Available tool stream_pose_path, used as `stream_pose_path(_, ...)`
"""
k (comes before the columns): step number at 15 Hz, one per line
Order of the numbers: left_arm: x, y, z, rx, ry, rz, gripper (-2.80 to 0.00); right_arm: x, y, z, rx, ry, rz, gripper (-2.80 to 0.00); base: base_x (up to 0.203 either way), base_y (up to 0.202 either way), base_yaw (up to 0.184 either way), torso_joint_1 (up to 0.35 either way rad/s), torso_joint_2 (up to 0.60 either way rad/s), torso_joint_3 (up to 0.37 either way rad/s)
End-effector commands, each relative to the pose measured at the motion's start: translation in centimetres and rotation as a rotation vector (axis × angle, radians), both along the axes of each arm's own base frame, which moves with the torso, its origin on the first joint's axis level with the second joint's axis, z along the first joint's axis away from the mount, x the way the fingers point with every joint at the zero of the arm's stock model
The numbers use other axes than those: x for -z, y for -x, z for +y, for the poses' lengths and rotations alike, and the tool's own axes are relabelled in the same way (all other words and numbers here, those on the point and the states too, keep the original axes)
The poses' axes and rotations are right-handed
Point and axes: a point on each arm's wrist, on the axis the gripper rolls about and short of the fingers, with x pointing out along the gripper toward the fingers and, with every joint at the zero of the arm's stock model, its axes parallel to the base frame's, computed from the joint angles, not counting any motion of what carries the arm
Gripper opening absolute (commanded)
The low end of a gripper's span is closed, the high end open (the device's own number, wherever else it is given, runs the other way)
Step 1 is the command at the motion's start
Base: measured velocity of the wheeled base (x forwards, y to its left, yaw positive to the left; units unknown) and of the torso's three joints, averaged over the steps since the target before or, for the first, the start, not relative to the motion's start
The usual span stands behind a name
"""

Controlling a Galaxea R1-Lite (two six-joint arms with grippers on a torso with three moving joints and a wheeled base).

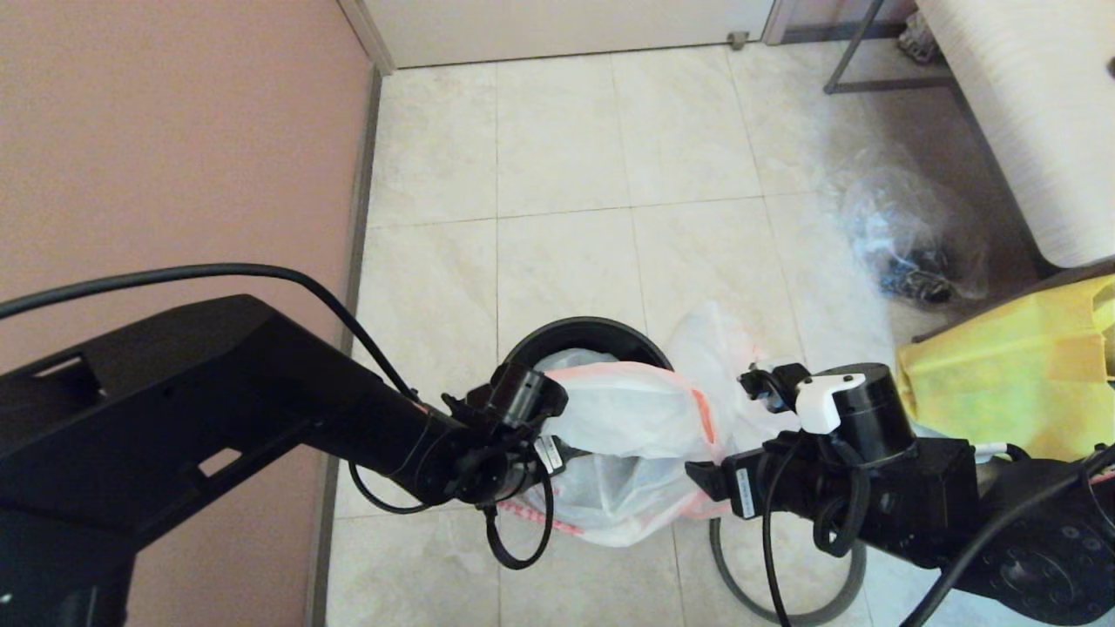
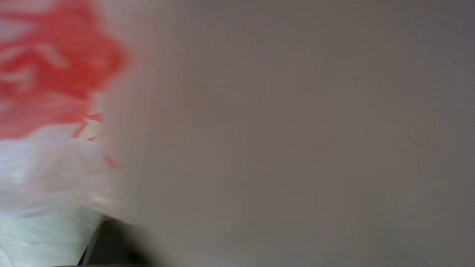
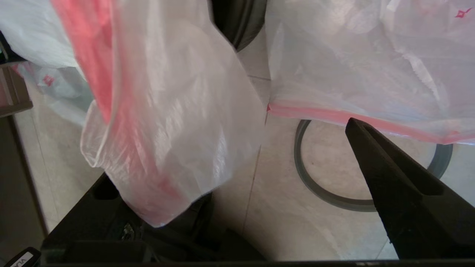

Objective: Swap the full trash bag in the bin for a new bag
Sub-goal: Put the new garbage bag on the trash can

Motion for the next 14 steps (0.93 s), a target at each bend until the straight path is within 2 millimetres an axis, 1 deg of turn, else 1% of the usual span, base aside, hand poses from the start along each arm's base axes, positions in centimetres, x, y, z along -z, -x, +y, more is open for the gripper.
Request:
stream_pose_path(1,-0.2,0.0,0.0,-0.006,0.004,-0.007,-2.8,-0.1,0.1,0.1,-0.003,-0.003,-0.004,0.0,0.0,0.0,0.0,0.0,0.0,0.0)
stream_pose_path(4,-1.0,0.1,0.1,-0.008,0.017,-0.025,-2.8,-0.1,0.5,0.6,-0.023,-0.004,-0.003,0.0,0.0,0.0,0.0,0.0,0.0,0.0)
stream_pose_path(7,-1.6,0.1,0.2,-0.009,0.026,-0.037,-2.8,-0.7,2.6,0.8,-0.07,0.025,0.025,0.0,0.0,0.0,0.0,0.0,0.0,0.0)
stream_pose_path(9,-1.6,-0.1,0.6,-0.022,0.026,-0.037,-2.8,-0.8,3.5,0.8,-0.058,0.066,0.033,0.0,0.0,0.0,0.0,0.0,0.0,0.0)
stream_pose_path(12,-1.8,-1.1,2.3,-0.075,0.029,-0.043,-2.8,-1.0,3.8,0.7,-0.044,0.07,0.024,0.0,0.0,0.0,0.0,0.0,0.0,0.0)
stream_pose_path(14,-1.5,-1.3,3.1,-0.097,0.023,-0.033,-2.8,-1.9,4.4,0.7,-0.066,0.046,-0.004,0.0,0.0,0.0,0.0,0.0,0.0,0.0)
